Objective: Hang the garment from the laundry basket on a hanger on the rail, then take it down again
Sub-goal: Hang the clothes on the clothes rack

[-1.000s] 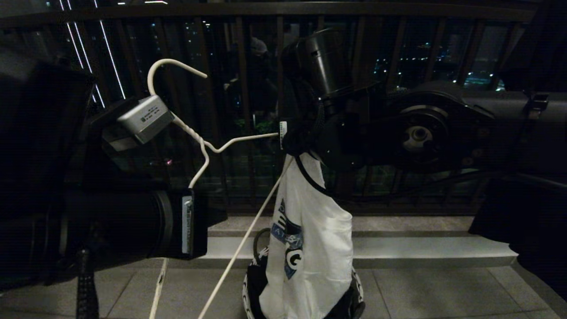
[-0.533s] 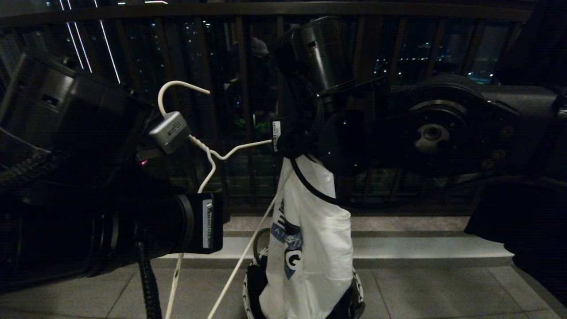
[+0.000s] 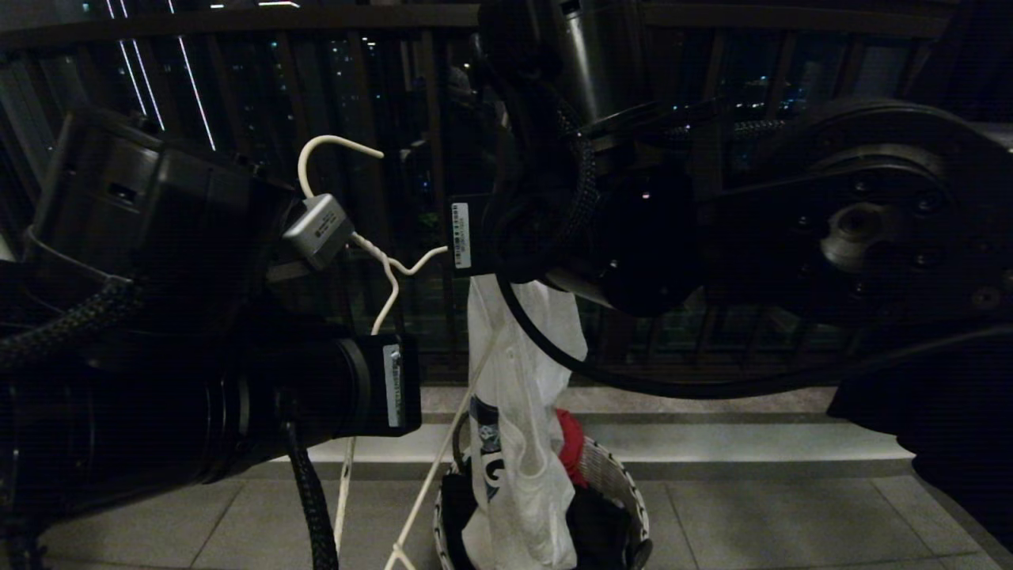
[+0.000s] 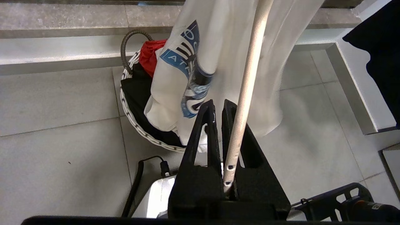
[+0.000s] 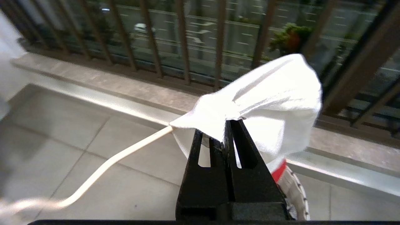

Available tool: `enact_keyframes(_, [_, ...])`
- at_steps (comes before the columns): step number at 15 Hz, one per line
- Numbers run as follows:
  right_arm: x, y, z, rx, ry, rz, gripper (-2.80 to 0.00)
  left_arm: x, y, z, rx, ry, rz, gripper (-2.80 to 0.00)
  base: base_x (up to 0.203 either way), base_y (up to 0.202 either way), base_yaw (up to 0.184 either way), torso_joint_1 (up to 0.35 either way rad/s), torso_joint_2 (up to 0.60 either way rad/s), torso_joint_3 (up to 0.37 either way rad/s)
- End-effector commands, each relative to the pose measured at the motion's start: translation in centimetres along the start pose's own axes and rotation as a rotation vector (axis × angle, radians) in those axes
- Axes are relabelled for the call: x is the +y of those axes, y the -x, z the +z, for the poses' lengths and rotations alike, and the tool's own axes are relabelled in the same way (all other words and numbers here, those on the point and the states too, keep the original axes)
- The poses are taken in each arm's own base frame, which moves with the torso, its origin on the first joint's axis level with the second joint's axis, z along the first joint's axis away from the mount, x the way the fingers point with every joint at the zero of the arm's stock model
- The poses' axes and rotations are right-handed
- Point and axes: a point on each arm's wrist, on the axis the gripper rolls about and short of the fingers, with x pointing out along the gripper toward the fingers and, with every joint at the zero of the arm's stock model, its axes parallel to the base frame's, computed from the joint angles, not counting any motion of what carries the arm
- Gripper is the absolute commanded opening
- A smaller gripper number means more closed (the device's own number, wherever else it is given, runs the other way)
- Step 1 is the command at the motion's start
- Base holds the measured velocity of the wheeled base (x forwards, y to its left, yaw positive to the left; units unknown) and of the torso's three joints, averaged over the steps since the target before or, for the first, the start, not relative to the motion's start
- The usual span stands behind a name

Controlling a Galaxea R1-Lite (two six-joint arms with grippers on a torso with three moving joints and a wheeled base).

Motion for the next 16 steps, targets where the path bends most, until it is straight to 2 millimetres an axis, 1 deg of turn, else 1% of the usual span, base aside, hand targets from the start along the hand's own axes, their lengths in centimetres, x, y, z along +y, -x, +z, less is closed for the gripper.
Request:
enact_keyframes(1, [0.3,0.7,0.3,-0.013,0.006,0.017,-2.80,0.1,0.3,0.2,-0.013,0.009,-0.004,-2.80,0.000,0.000,0.000,0.000,0.00,0.000])
enact_keyframes(6, [1.0,2.2,0.8,-0.027,0.023,0.072,-2.80,0.1,-0.3,-0.2,-0.102,0.017,-0.023,-2.80,0.000,0.000,0.000,0.000,0.00,0.000])
enact_keyframes(8, [1.3,2.5,1.3,-0.063,0.041,0.100,-2.80,0.3,-0.4,-0.6,-0.129,-0.007,-0.037,-2.80,0.000,0.000,0.000,0.000,0.00,0.000])
enact_keyframes(12, [2.3,3.3,1.7,-0.116,0.068,0.139,-2.80,0.8,-0.5,-1.4,-0.258,-0.080,-0.098,-2.80,0.000,0.000,0.000,0.000,0.00,0.000])
enact_keyframes(16, [2.1,3.7,2.0,-0.129,0.064,0.142,-2.80,1.1,-0.2,-1.8,-0.335,-0.114,-0.125,-2.80,0.000,0.000,0.000,0.000,0.00,0.000])
